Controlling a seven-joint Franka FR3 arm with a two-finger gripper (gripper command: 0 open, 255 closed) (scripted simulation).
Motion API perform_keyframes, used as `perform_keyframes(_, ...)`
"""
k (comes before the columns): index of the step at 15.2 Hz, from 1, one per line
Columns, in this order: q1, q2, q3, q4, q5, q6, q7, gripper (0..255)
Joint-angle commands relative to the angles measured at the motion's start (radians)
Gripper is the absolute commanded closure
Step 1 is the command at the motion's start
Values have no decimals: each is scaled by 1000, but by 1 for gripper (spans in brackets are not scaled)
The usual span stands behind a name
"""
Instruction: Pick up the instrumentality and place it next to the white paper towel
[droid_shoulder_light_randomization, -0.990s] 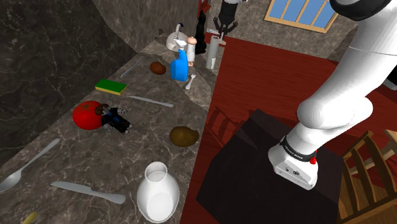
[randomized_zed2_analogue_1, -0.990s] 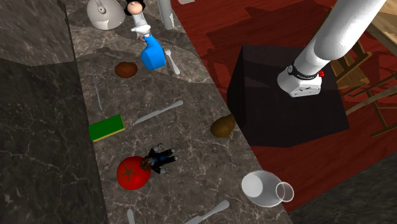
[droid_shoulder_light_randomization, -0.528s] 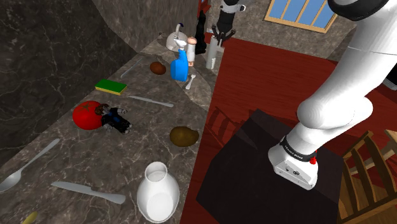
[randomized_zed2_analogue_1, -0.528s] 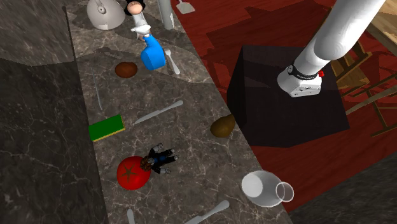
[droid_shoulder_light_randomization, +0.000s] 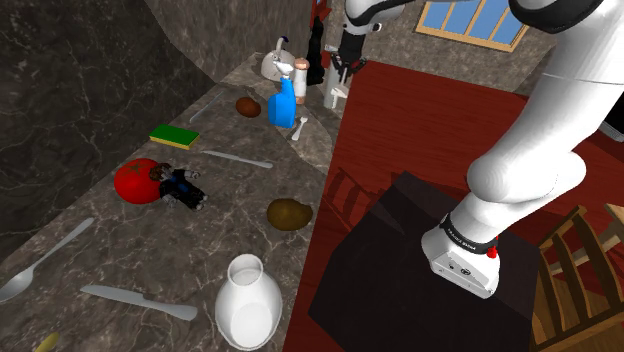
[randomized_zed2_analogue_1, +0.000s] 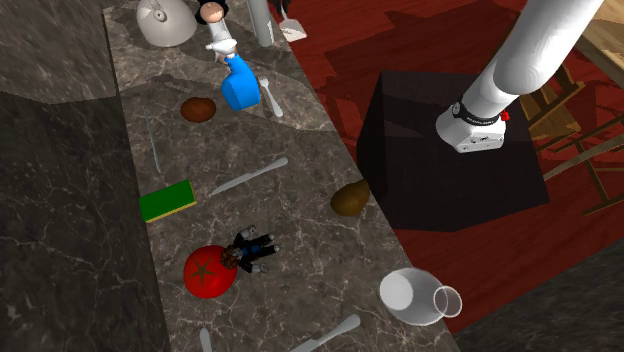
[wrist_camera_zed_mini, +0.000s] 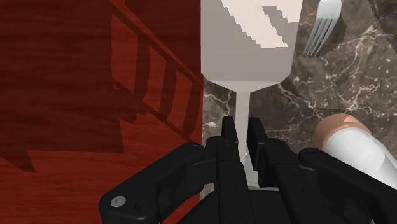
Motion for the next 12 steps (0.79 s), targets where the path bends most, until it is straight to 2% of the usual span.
perform_keyframes(1, 1, 8, -1, -20, -4, 28, 4, 255)
perform_keyframes(12, 7, 73, -12, -86, -35, 154, 27, 255)
